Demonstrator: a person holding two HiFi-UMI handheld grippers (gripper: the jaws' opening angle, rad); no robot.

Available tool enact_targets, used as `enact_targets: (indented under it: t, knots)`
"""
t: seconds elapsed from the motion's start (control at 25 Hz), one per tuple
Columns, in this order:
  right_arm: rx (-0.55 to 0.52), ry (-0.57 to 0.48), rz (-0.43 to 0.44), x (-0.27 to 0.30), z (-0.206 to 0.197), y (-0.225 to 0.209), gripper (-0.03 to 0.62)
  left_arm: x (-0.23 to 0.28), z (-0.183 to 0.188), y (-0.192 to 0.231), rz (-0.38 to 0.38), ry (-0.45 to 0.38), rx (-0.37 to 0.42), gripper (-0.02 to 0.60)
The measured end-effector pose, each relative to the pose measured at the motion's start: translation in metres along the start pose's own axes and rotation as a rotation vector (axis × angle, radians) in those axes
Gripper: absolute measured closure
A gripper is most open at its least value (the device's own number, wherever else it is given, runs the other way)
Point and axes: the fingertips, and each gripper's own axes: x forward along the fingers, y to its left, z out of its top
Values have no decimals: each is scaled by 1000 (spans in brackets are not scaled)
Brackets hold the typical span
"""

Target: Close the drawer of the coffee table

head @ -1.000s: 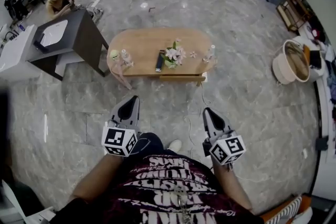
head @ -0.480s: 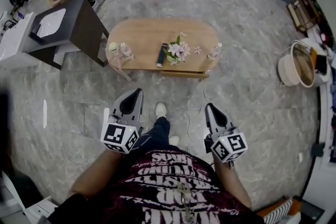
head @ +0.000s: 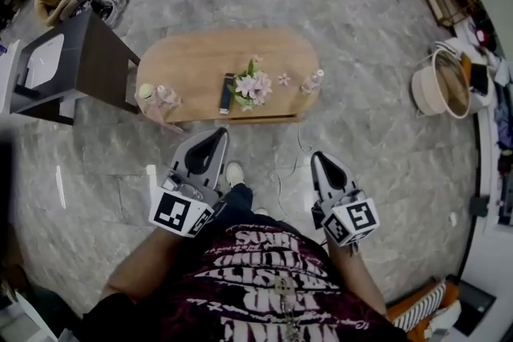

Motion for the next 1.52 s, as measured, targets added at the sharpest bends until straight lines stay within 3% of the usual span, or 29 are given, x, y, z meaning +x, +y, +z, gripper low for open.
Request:
enact_targets:
  t: [0.32, 0.52, 0.68, 0.92, 1.16, 1.52]
  knots:
    - [-134, -51, 7, 61, 41, -10, 559, 45, -23, 48, -45, 21, -49, 561]
    - [-128, -26, 40, 90, 43, -23, 559, 60, -46, 57, -31, 63, -76, 561]
    - [-111, -1, 86, 94, 27, -32, 559, 64, -67, 43, -5, 104, -98, 561]
    - [-109, 10, 190, 79, 9, -41, 559, 62, -74, 0, 33, 56, -120, 561]
    - [-70, 43, 271, 64, -25, -49, 559, 41, -101, -31, 101, 76, -142, 561]
    - [-29, 116, 296, 97, -98, -60, 559, 35, -174, -7, 142, 124, -146, 561]
